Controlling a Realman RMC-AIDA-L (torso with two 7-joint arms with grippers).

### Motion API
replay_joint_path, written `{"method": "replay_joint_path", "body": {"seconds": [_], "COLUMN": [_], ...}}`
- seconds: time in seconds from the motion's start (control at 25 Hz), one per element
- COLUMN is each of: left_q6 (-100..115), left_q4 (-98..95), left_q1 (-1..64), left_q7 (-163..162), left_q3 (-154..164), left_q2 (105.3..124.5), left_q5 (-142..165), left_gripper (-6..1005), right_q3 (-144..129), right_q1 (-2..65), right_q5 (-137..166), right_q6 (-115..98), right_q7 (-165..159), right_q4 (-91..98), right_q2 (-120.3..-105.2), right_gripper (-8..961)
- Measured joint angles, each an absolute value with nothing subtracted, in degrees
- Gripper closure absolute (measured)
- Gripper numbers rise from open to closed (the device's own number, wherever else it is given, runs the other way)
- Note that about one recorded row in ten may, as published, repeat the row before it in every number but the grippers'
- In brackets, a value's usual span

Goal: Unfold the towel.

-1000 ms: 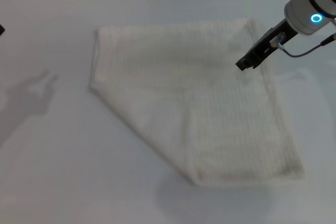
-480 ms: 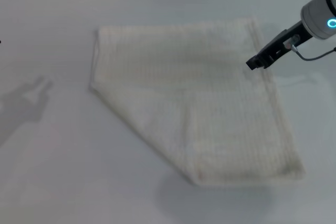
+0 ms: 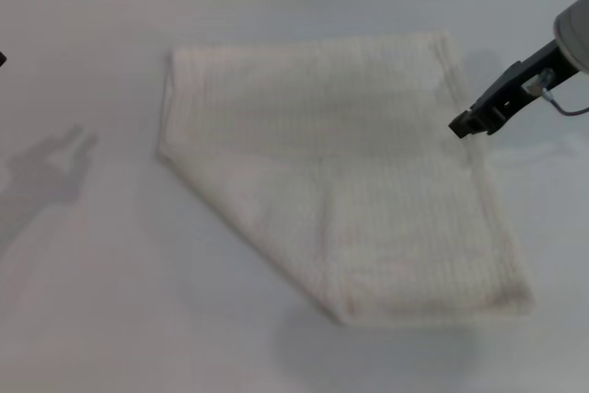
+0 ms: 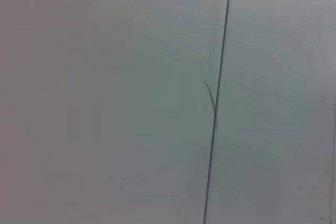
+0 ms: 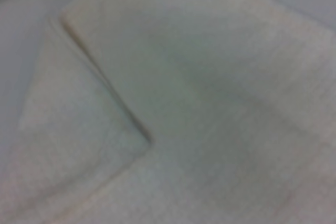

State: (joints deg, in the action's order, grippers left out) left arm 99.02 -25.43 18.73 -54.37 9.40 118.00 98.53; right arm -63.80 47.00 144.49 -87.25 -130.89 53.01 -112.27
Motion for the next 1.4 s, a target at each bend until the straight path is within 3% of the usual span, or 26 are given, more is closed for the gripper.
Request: {"method": "replay_joint_path", "body": {"seconds": [0.28, 0.44, 0.56, 0.68, 0.8, 1.16, 1.4], "left_q6": [98.52, 98.16, 98.11, 97.73, 92.85, 91.54, 92.25], "left_q4": [-25.32, -25.06, -24.34, -23.68, -24.59, -31.06, -30.98], "left_q1": [18.96, 19.06, 19.40, 20.05, 24.43, 27.73, 29.98], "left_q7": [-54.32, -53.82, -53.06, -52.62, -53.92, -58.31, -56.64], "left_q3": [9.40, 9.42, 9.51, 9.61, 12.59, 20.83, 20.98], "left_q2": [118.11, 118.09, 118.12, 118.11, 117.83, 118.17, 118.03], "left_q5": [98.51, 98.51, 98.52, 98.51, 99.42, 98.66, 93.15], "left_gripper": [761, 761, 760, 760, 760, 759, 758], "right_q3": [-63.80, -63.16, -62.37, -61.93, -61.92, -61.06, -56.72], "right_q1": [49.75, 50.16, 49.66, 47.28, 46.17, 45.92, 45.06], "right_q5": [144.93, 144.96, 144.91, 144.93, 145.02, 144.76, 144.40], "right_q6": [-93.13, -92.65, -89.22, -82.51, -80.33, -76.27, -73.73], "right_q7": [-130.71, -130.76, -130.65, -130.48, -130.26, -130.25, -129.79], "right_q4": [52.95, 52.96, 52.18, 50.69, 49.75, 46.13, 44.55], "right_q2": [-108.46, -107.87, -108.76, -111.77, -112.92, -113.34, -114.44], "right_gripper": [954, 954, 954, 954, 954, 955, 954]}}
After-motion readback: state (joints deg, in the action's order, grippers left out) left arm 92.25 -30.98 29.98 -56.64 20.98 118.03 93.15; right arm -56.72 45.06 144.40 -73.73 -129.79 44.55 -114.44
